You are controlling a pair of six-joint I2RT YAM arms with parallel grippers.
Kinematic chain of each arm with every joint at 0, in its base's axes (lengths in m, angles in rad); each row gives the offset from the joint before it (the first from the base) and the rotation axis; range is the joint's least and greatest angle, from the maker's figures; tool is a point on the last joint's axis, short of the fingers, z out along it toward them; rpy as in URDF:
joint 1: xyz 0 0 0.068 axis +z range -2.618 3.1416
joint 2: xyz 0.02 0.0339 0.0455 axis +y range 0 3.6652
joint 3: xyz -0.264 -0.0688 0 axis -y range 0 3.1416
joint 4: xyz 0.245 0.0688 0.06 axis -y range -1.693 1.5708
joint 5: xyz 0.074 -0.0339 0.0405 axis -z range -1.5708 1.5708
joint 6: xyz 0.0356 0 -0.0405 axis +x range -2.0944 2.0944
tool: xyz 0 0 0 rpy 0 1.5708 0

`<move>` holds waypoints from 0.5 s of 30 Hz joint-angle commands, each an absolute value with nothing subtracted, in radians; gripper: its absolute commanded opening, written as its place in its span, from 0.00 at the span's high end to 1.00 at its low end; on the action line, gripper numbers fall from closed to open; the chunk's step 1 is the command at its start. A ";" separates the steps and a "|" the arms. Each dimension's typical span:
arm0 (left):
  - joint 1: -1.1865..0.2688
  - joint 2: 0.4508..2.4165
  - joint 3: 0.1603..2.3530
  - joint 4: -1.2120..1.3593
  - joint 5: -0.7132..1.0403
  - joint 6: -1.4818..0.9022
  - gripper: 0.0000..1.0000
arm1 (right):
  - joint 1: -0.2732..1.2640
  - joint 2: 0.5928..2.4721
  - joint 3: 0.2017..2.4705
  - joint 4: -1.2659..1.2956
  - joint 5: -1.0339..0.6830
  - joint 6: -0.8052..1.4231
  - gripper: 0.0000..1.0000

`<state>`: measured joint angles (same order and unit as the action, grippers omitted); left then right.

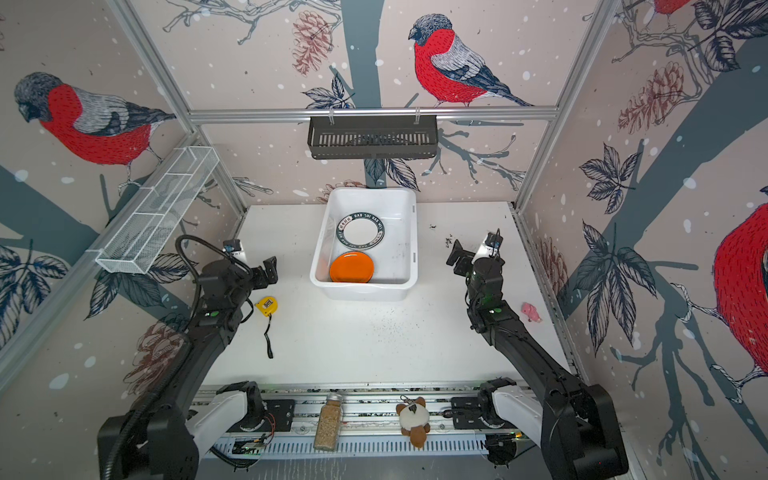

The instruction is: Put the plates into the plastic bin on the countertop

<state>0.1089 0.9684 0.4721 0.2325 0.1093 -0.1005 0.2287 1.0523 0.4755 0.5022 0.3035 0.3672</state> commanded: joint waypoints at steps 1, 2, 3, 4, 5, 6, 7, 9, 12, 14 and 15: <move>0.108 0.921 0.303 0.620 0.146 -0.101 0.03 | 0.222 1.033 0.393 0.683 0.387 0.337 0.00; 0.108 0.920 0.246 0.716 0.153 -0.095 0.03 | 0.222 1.027 0.363 0.706 0.408 0.333 0.00; 0.107 0.928 0.201 0.788 0.156 -0.085 0.03 | 0.221 1.019 0.337 0.728 0.421 0.319 0.00; 0.108 0.947 0.161 0.865 0.161 -0.076 0.03 | 0.219 1.011 0.307 0.750 0.436 0.298 0.00; 0.107 0.980 0.128 0.948 0.165 -0.069 0.03 | 0.216 1.009 0.278 0.778 0.452 0.282 0.00; 0.107 1.017 0.114 0.991 0.165 -0.069 0.03 | 0.211 1.010 0.255 0.801 0.466 0.268 0.00; 0.107 1.061 0.107 1.032 0.159 -0.073 0.03 | 0.205 1.011 0.232 0.825 0.478 0.252 0.00; 0.109 1.138 0.094 1.108 0.134 -0.087 0.03 | 0.195 1.017 0.199 0.847 0.493 0.244 0.01; 0.110 1.238 0.042 1.314 0.134 -0.068 0.02 | 0.178 1.038 0.145 0.939 0.484 0.209 0.00; 0.110 1.293 0.032 1.411 0.103 -0.092 0.02 | 0.164 1.071 0.116 1.020 0.477 0.200 0.01; 0.111 1.313 0.038 1.423 0.101 -0.094 0.02 | 0.162 1.085 0.107 1.038 0.478 0.192 0.01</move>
